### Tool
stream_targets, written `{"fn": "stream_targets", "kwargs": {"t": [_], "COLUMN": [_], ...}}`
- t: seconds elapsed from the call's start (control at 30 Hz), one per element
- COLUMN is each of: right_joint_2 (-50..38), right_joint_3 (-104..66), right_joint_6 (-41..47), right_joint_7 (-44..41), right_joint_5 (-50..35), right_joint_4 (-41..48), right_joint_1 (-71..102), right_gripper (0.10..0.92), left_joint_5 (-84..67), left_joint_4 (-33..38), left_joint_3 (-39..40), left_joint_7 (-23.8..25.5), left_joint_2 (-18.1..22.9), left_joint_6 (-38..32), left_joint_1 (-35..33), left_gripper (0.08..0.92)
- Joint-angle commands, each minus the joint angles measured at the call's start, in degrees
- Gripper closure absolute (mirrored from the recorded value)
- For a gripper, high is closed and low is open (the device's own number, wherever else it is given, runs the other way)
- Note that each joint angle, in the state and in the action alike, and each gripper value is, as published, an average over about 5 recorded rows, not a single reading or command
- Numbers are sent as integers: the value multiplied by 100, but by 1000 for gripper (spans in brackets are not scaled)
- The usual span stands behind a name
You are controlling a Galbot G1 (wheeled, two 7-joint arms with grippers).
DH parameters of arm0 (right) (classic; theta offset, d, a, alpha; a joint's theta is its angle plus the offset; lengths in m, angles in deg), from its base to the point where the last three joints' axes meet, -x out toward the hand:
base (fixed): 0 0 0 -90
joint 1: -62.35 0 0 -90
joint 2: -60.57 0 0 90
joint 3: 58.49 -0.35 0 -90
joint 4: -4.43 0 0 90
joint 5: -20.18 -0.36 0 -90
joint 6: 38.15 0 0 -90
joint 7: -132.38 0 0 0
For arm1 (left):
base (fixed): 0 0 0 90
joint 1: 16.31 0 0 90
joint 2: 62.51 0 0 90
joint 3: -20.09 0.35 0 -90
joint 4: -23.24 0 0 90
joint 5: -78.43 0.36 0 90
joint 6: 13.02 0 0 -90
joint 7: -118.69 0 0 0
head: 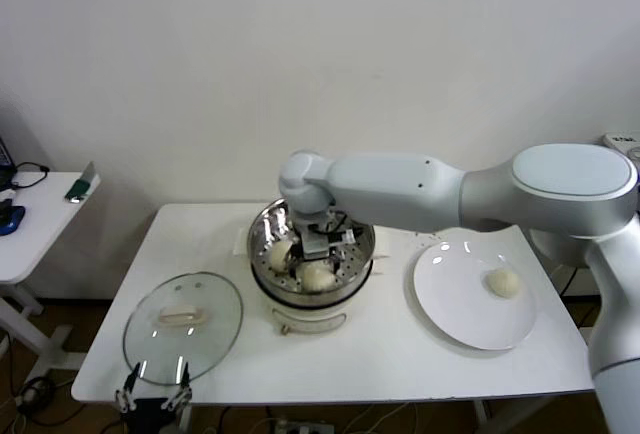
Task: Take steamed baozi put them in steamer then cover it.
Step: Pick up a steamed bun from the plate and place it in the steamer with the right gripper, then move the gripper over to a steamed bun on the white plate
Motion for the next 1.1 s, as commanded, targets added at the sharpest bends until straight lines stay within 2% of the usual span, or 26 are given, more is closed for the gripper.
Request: {"fn": "stream_targets", "kwargs": {"t": [0.03,0.17,0.23,0.37,0.53,0.83,1.1], "right_joint_2": [-215,-677,-1055,-1878,-2997,-4284,-4640], "right_joint_3": [-192,-402,-522,-115,302,73,-1617], "right_joint_6": [-112,-37,255,1124,2429,3332,3212], "right_joint_7": [-120,-134,-146,65,297,278,189], "right_joint_5": [-32,-297,-735,-1601,-2042,-1874,-933], "right_joint_4": [95,289,398,491,147,358,859], "right_joint_1": [-252,-538,-721,-1130,-1077,43,1870], "right_gripper": [203,202,203,203,203,203,203], "left_joint_5": [-4,6,-6,-66,-76,-45,3], "left_joint_4": [27,52,81,93,78,144,235], "left_joint_3": [-8,-4,-12,-26,-1,40,-41], "left_joint_7": [-3,-3,-8,-19,-18,-11,-4], "left_joint_2": [-13,-13,-13,-49,-48,18,11], "left_joint_6": [-1,-3,-14,-44,-48,-48,-41], "left_joint_1": [-9,-22,-43,-77,-53,-95,-160], "left_gripper": [177,177,177,177,177,177,177]}}
